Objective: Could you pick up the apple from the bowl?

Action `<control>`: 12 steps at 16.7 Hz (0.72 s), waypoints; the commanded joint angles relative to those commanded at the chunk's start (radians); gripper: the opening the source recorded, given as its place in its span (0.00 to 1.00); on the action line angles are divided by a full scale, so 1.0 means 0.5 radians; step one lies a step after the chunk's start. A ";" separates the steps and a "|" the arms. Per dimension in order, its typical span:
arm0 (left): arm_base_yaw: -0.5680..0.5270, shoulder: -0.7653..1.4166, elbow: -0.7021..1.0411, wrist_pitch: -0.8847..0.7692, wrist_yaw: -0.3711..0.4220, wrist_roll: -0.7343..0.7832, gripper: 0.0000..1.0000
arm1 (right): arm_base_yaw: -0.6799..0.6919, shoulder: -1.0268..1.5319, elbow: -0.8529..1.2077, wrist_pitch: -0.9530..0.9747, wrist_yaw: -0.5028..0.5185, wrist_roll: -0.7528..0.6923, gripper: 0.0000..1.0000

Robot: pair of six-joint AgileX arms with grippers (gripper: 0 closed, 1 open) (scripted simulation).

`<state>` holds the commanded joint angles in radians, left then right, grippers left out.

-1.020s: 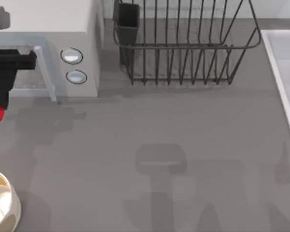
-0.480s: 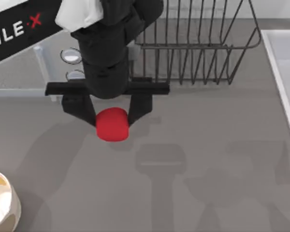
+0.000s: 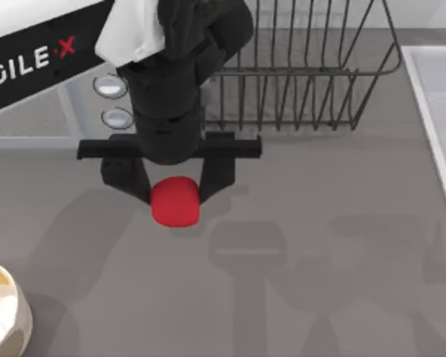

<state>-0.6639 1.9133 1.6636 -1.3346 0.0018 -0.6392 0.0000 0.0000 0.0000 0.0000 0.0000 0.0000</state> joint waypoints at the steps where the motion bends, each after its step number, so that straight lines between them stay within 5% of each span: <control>1: 0.000 0.011 -0.070 0.087 0.000 0.001 0.00 | 0.000 0.000 0.000 0.000 0.000 0.000 1.00; 6: 0.000 0.079 -0.483 0.603 -0.001 0.003 0.00 | 0.000 0.000 0.000 0.000 0.000 0.000 1.00; 12: 0.001 0.097 -0.578 0.702 -0.001 0.004 0.00 | 0.000 0.000 0.000 0.000 0.000 0.000 1.00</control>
<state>-0.6636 1.9620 1.3747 -0.9835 0.0012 -0.6375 0.0000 0.0000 0.0000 0.0000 0.0000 0.0000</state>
